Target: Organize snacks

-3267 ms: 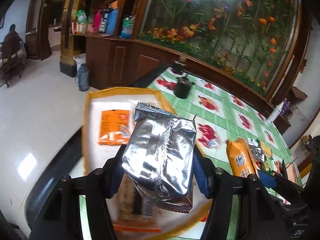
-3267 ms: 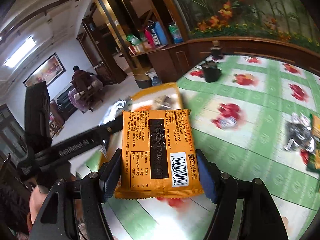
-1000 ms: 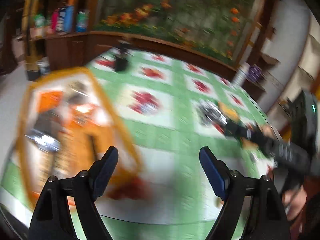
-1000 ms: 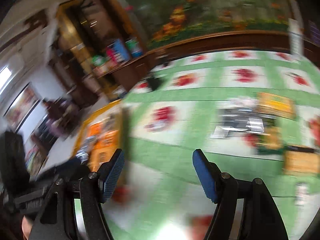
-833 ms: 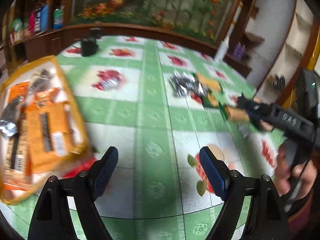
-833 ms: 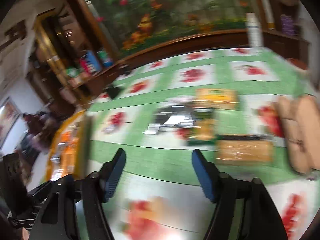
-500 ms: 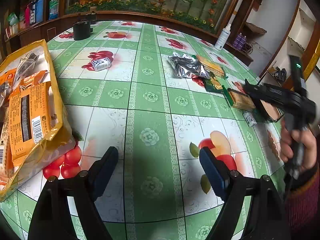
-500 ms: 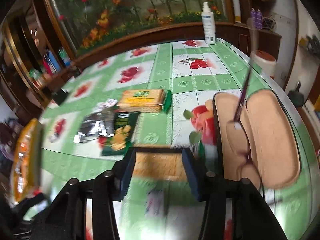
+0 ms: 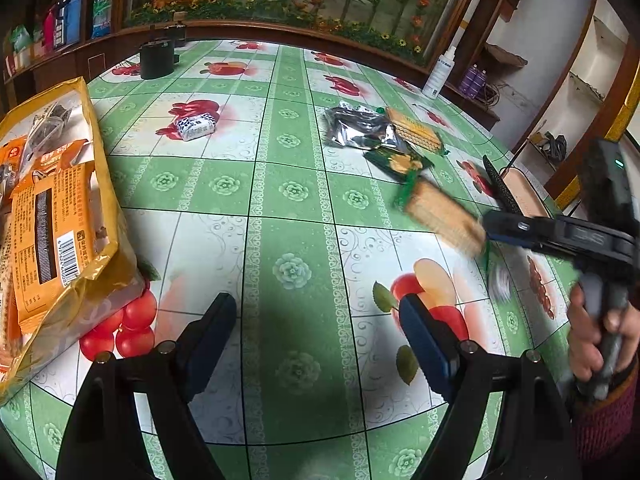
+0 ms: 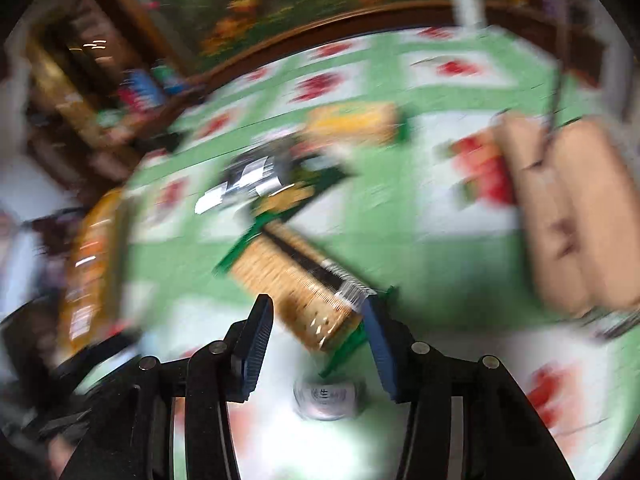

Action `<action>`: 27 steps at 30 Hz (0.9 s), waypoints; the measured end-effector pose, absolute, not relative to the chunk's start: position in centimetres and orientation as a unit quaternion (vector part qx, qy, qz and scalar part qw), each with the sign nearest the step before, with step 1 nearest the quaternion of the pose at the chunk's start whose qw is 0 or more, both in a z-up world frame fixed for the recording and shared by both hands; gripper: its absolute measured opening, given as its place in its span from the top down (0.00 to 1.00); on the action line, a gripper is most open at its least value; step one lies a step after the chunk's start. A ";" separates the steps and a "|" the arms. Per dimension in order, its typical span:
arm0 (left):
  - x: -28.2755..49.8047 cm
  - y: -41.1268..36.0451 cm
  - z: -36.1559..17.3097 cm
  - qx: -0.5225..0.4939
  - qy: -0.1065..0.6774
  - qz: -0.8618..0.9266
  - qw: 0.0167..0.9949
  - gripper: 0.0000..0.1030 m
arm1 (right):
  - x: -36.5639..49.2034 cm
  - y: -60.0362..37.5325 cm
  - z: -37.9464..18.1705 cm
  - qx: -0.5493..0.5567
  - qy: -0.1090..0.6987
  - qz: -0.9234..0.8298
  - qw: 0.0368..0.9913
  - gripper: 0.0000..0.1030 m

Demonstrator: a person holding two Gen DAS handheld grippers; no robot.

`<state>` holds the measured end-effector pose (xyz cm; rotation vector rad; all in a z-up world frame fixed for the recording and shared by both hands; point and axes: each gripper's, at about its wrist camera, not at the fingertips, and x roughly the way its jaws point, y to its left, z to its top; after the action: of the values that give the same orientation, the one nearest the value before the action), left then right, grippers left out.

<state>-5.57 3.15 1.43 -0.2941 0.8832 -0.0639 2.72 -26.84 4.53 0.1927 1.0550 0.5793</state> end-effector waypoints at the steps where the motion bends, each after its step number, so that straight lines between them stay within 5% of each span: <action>1: -5.6 3.1 1.5 -0.142 0.426 -0.031 0.893 0.20 | 2.1 -27.2 4.7 0.105 0.491 0.278 0.819 0.51; 13: -5.9 2.9 1.8 -0.138 0.420 -0.033 0.896 0.20 | -2.2 -26.0 5.3 -0.013 0.466 0.264 0.845 0.51; 20: -6.3 2.9 2.1 -0.138 0.411 -0.025 0.901 0.20 | 3.2 -23.7 3.9 0.061 0.499 0.246 0.829 0.50; 27: -6.8 2.9 2.4 -0.140 0.400 -0.022 0.906 0.20 | -0.3 -20.6 3.7 0.087 0.511 0.341 0.784 0.48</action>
<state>-6.77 2.86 2.40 -0.2881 0.8260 -0.0459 -0.27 -20.62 3.68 0.1880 1.1023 0.7347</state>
